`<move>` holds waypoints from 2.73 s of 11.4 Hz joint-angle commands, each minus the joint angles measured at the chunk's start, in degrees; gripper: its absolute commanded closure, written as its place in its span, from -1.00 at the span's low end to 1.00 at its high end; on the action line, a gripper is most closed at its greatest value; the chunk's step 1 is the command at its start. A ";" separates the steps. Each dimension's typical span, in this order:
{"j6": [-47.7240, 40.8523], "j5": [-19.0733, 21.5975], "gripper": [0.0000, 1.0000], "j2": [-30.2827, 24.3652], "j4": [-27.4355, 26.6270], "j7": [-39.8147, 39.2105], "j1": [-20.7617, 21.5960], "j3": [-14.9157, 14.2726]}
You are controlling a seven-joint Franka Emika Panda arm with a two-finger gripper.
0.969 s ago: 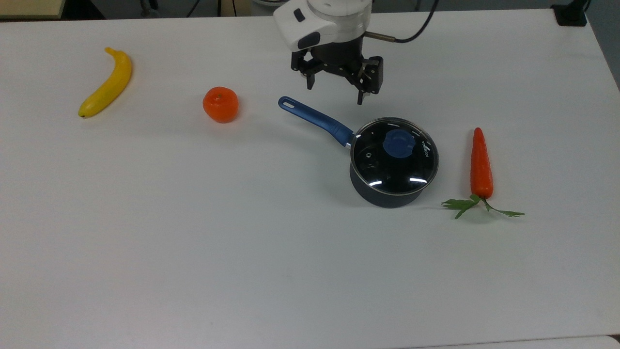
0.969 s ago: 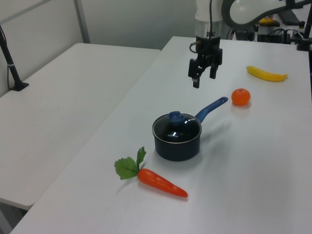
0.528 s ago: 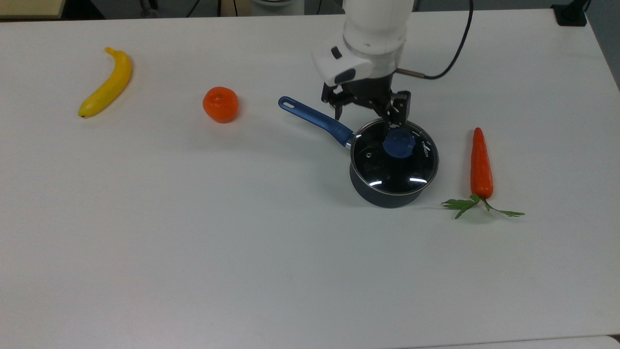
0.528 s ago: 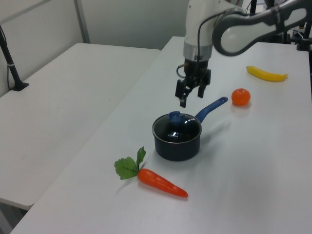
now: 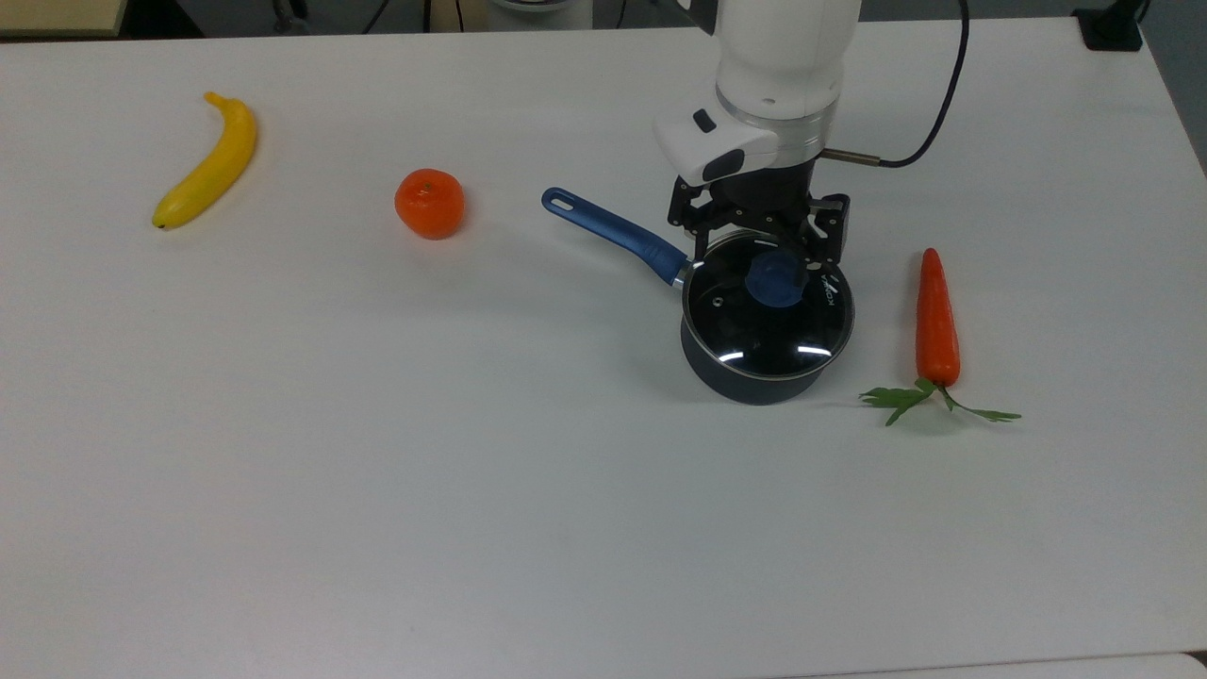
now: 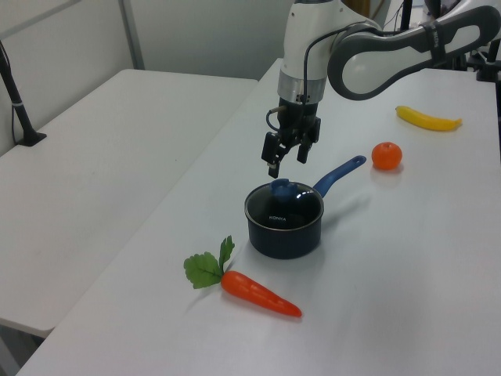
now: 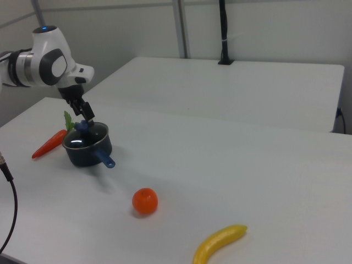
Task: Open lid
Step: 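Close the gripper on the blue knob of the glass lid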
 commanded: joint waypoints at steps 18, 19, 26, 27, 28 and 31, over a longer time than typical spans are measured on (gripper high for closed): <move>0.29 0.10 -0.91 3.42 2.02 0.86 1.74 0.33; 0.29 0.10 -0.95 3.42 2.02 0.86 1.83 0.33; 0.29 0.01 -0.04 3.77 2.28 0.95 1.92 0.33; 0.11 0.01 0.10 3.68 2.28 0.95 2.09 0.33; 0.03 -0.08 0.25 3.59 2.28 0.95 3.05 0.24; -0.76 -0.08 0.28 0.71 2.28 0.78 2.62 -0.20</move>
